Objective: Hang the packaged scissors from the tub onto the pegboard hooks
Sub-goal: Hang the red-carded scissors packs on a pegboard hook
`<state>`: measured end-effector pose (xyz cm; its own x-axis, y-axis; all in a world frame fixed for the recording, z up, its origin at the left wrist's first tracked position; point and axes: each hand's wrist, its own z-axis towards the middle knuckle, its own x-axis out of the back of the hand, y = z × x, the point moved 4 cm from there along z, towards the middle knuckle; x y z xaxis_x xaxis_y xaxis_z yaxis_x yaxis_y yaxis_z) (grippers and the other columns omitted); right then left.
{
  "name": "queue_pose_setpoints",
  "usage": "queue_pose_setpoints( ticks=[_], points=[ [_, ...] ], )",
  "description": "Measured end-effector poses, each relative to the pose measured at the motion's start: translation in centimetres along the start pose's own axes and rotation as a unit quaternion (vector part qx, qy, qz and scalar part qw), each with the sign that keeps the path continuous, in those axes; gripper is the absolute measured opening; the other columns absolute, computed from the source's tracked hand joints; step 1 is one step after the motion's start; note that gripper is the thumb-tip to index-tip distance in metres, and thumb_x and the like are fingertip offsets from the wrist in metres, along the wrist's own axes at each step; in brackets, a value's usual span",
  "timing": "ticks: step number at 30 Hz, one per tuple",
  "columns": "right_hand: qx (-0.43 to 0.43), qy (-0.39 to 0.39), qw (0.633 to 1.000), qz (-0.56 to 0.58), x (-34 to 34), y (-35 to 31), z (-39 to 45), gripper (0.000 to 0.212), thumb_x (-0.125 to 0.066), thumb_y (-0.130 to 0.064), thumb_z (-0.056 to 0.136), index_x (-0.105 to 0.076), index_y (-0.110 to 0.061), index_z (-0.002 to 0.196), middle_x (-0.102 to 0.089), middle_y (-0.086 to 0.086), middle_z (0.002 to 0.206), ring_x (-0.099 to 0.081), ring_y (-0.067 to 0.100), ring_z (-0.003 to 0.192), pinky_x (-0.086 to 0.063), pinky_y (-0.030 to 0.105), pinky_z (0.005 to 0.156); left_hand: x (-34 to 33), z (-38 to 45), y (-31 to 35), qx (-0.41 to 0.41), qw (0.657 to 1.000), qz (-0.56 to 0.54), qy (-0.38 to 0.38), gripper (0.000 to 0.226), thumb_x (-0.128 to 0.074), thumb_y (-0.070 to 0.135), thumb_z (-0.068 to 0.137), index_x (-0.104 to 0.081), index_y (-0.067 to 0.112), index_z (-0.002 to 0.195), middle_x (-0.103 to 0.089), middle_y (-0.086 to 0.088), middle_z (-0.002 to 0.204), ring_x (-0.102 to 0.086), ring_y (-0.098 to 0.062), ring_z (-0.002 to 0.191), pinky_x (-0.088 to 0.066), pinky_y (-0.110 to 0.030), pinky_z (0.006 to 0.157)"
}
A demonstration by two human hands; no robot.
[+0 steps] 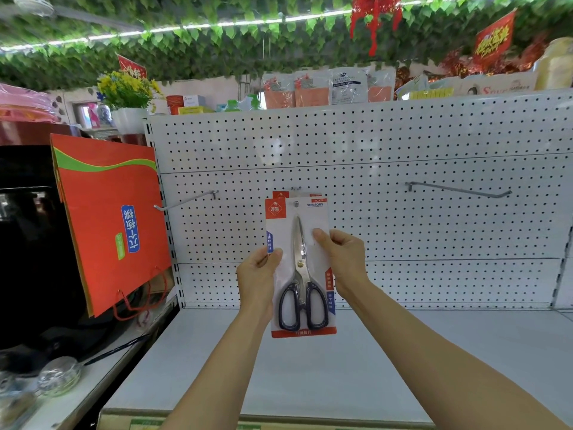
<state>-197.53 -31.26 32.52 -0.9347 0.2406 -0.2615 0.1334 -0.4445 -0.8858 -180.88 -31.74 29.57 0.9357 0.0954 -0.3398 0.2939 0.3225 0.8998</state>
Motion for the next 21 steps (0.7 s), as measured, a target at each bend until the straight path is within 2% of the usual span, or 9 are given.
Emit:
queue_pose_setpoints(
  ticks=[3, 5, 8, 12, 14, 16, 17, 19, 21],
  points=[
    [-0.011, 0.011, 1.000, 0.000, 0.0, 0.9, 0.6, 0.032, -0.073, -0.022, 0.084, -0.059, -0.003, 0.063, -0.051, 0.007, 0.058, -0.047, 0.017, 0.053, -0.044, 0.030, 0.055, -0.2, 0.7, -0.6, 0.003, 1.000, 0.006, 0.007, 0.008, -0.067, 0.007, 0.090, -0.074, 0.008, 0.093, -0.074, -0.012, 0.093, -0.067, -0.022, 0.084, -0.056, -0.035, 0.081],
    [-0.018, 0.018, 1.000, -0.005, -0.1, 1.3, 1.0, 0.032, -0.073, -0.023, 0.084, -0.062, 0.003, 0.070, -0.053, 0.012, 0.064, -0.048, 0.020, 0.058, -0.045, 0.033, 0.059, -0.3, 1.4, -1.1, 0.009, 1.000, 0.008, 0.008, 0.009, -0.067, 0.009, 0.090, -0.074, 0.009, 0.096, -0.075, -0.010, 0.094, -0.069, -0.026, 0.088, -0.057, -0.038, 0.083],
    [-0.028, 0.029, 0.999, -0.012, -0.3, 1.9, 1.9, 0.027, -0.073, -0.022, 0.084, -0.066, 0.000, 0.071, -0.060, 0.007, 0.063, -0.054, 0.016, 0.055, -0.051, 0.034, 0.061, -0.5, 2.4, -1.3, 0.005, 0.999, 0.033, 0.014, 0.009, -0.067, 0.011, 0.091, -0.074, 0.013, 0.094, -0.075, -0.006, 0.092, -0.069, -0.023, 0.087, -0.056, -0.035, 0.080],
    [-0.037, 0.040, 0.998, -0.035, -0.5, 2.7, 3.8, 0.030, -0.073, -0.025, 0.083, -0.066, 0.001, 0.071, -0.064, 0.018, 0.068, -0.057, 0.022, 0.061, -0.057, 0.050, 0.070, -0.7, 4.1, -1.1, -0.017, 0.992, 0.119, 0.029, 0.011, -0.068, 0.018, 0.090, -0.069, 0.026, 0.084, -0.073, 0.000, 0.092, -0.067, -0.020, 0.088, -0.056, -0.039, 0.085],
    [-0.043, 0.045, 0.997, -0.055, -0.6, 3.1, 4.5, 0.031, -0.073, -0.027, 0.083, -0.067, 0.003, 0.077, -0.067, 0.025, 0.080, -0.058, 0.025, 0.065, -0.055, 0.056, 0.073, -0.8, 5.0, -0.5, -0.038, 0.987, 0.154, 0.039, 0.012, -0.069, 0.018, 0.089, -0.067, 0.028, 0.096, -0.071, 0.004, 0.102, -0.067, -0.017, 0.095, -0.056, -0.030, 0.080],
    [-0.045, 0.048, 0.996, -0.065, -0.6, 3.2, 5.0, 0.027, -0.072, -0.027, 0.083, -0.069, -0.001, 0.078, -0.070, 0.021, 0.084, -0.062, 0.026, 0.068, -0.057, 0.057, 0.075, -1.3, 5.8, 1.0, -0.078, 0.981, 0.174, 0.034, 0.035, -0.071, 0.018, 0.088, -0.060, 0.027, 0.119, -0.066, 0.008, 0.119, -0.064, -0.008, 0.100, -0.051, -0.016, 0.070],
    [-0.046, 0.047, 0.995, -0.069, -0.6, 3.3, 5.2, 0.025, -0.071, -0.027, 0.085, -0.070, -0.002, 0.080, -0.071, 0.018, 0.084, -0.064, 0.027, 0.071, -0.057, 0.054, 0.076, -1.6, 6.4, 2.0, -0.110, 0.976, 0.189, 0.022, 0.049, -0.073, 0.019, 0.086, -0.054, 0.029, 0.130, -0.060, 0.011, 0.128, -0.061, -0.006, 0.104, -0.050, -0.014, 0.072],
    [-0.049, 0.044, 0.995, -0.069, -0.6, 3.3, 5.6, 0.024, -0.070, -0.026, 0.086, -0.071, -0.002, 0.084, -0.071, 0.015, 0.085, -0.065, 0.026, 0.075, -0.059, 0.049, 0.077, -2.8, 7.7, 3.6, -0.180, 0.954, 0.240, -0.019, 0.069, -0.077, 0.025, 0.082, -0.043, 0.037, 0.141, -0.046, 0.014, 0.144, -0.050, -0.007, 0.123, -0.047, -0.022, 0.093],
    [-0.052, 0.041, 0.996, -0.063, -0.7, 3.5, 6.0, 0.028, -0.071, -0.027, 0.086, -0.070, 0.001, 0.084, -0.068, 0.018, 0.079, -0.061, 0.025, 0.071, -0.057, 0.046, 0.074, -4.1, 9.0, 4.5, -0.219, 0.923, 0.307, -0.072, 0.075, -0.080, 0.031, 0.078, -0.041, 0.041, 0.142, -0.035, 0.015, 0.153, -0.035, -0.010, 0.138, -0.039, -0.030, 0.106]
  ],
)
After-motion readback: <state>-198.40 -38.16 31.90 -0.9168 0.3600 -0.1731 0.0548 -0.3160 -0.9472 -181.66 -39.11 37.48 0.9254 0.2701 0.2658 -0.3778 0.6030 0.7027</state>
